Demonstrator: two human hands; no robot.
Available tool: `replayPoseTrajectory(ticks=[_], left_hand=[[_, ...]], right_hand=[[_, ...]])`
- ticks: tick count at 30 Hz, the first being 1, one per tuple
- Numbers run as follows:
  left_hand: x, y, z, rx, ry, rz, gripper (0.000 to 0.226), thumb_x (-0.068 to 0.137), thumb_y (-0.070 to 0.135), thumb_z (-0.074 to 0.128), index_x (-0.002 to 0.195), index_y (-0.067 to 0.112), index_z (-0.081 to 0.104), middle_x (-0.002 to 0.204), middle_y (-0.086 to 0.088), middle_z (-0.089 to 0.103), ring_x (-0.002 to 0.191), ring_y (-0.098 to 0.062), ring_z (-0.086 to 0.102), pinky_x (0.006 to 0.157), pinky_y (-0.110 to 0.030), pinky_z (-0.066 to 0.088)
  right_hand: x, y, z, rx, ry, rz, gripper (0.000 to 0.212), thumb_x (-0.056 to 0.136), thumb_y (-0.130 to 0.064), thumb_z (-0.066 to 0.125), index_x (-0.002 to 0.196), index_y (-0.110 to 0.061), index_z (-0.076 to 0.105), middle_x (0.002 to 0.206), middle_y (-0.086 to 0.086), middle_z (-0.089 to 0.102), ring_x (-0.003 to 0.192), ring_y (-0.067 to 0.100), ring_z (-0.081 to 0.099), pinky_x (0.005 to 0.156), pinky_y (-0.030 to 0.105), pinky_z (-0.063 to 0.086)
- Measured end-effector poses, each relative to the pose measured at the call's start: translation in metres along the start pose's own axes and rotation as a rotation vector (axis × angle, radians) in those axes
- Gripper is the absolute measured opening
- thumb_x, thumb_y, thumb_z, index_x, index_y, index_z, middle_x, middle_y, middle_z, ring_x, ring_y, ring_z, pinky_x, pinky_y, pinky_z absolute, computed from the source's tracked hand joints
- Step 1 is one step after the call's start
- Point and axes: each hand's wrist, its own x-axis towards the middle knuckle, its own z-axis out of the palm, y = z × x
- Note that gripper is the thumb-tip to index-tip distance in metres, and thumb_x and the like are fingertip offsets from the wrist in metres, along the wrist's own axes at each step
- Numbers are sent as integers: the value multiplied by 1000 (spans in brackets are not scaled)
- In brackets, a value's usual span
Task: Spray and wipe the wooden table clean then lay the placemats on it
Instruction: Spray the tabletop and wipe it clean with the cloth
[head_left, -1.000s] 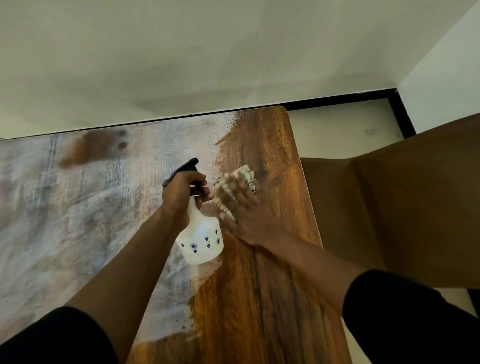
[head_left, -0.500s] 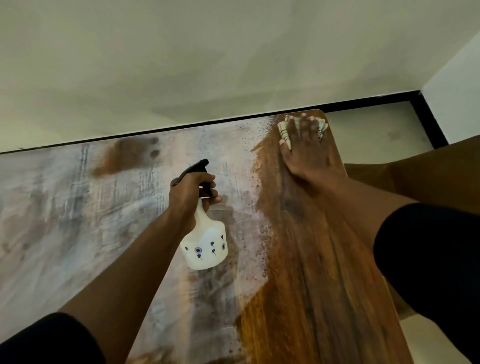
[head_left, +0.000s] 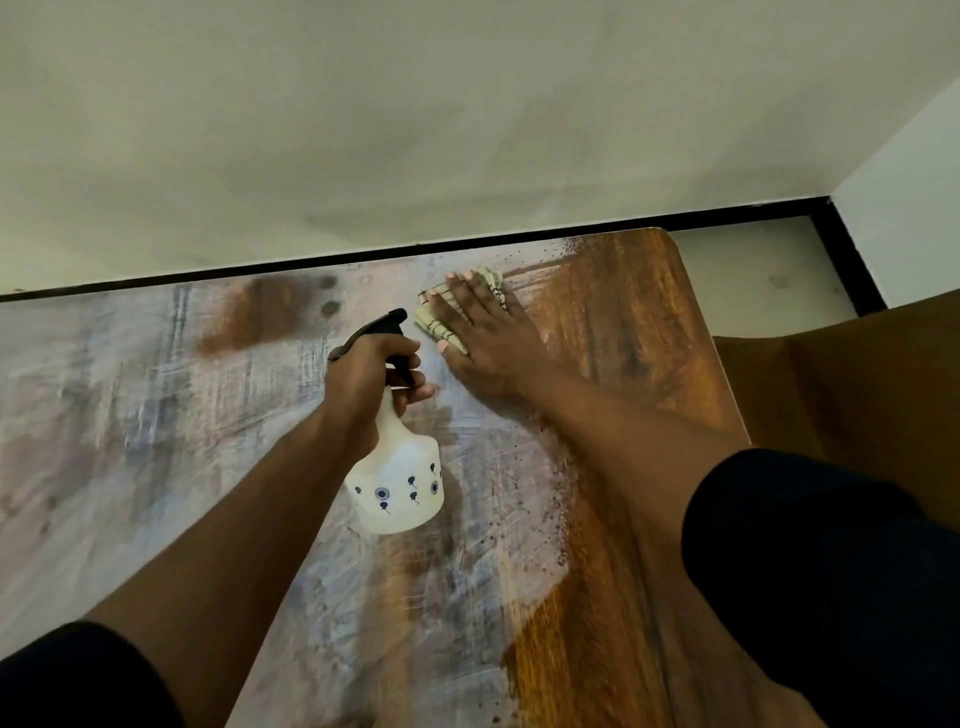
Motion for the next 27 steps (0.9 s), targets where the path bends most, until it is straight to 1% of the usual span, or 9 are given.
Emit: replayPoseTrajectory(ticks=[2, 4, 7, 11, 14, 17, 21, 24, 27], left_hand=[[3, 1, -2, -11, -4, 5, 16, 92, 5, 65, 94, 19, 72, 70, -5, 63, 58, -27, 69, 44, -24, 37], [5, 1, -3, -36, -29, 21, 29, 93, 3, 64, 111, 24, 73, 74, -6, 62, 63, -28, 68, 42, -22, 40], [9, -1, -4, -61, -79, 27, 45, 96, 0, 62, 134, 25, 68, 81, -10, 58, 76, -32, 62, 41, -21, 44], [10, -1, -5, -71, -92, -5, 25, 95, -1, 61, 106, 20, 71, 79, -10, 55, 66, -27, 62, 44, -24, 46], [16, -2, -8, -93, -75, 5, 38, 95, -2, 59, 122, 23, 70, 77, -9, 54, 71, -28, 58, 43, -22, 48], [21, 1, -10, -57, -23, 34, 47, 94, 0, 58, 130, 28, 68, 75, -5, 52, 66, -27, 57, 39, -19, 41], [21, 9, -18, -29, 5, -18, 21, 94, 4, 60, 108, 17, 69, 72, -3, 53, 56, -22, 58, 41, -21, 40], [19, 18, -26, 21, -79, -55, 8, 94, 5, 63, 96, 11, 69, 68, -5, 59, 52, -23, 68, 55, -28, 40], [19, 18, -33, 76, -103, -56, 12, 94, 6, 63, 103, 11, 69, 69, -5, 60, 57, -25, 71, 42, -22, 36]], right_hand=[[-2, 28, -12, 16, 11, 119, 70, 108, -60, 14, 165, -31, -14, 172, 6, -22, 159, 26, -20, 128, 58, -6], [-5, 66, -25, 36, 2, 303, 71, 108, -63, 13, 164, -32, -18, 169, 5, -28, 158, 29, -22, 126, 60, -9], [-11, 111, -40, 84, -8, 497, 73, 106, -64, 15, 165, -33, -15, 173, 7, -20, 159, 31, -18, 127, 62, -3], [-4, 115, -34, 92, -2, 585, 73, 107, -61, 18, 167, -30, -9, 174, 8, -14, 160, 31, -16, 127, 61, -5], [6, 92, -34, 78, 26, 572, 73, 107, -59, 21, 167, -28, -8, 174, 11, -12, 160, 35, -13, 126, 65, -3], [3, 53, -28, 27, 18, 360, 71, 108, -61, 13, 166, -28, -13, 173, 8, -19, 159, 33, -17, 127, 62, -6], [-25, 34, -7, 37, -36, 130, 73, 103, -65, 5, 165, -32, -15, 173, 2, -21, 159, 24, -22, 126, 65, 4], [-46, 70, -11, 5, -22, 227, 74, 102, -66, 4, 165, -31, -15, 173, 3, -21, 159, 25, -21, 127, 64, 6], [-51, 114, -23, 9, 27, 446, 72, 107, -62, 11, 166, -29, -14, 173, 8, -17, 159, 31, -17, 128, 60, 0]])
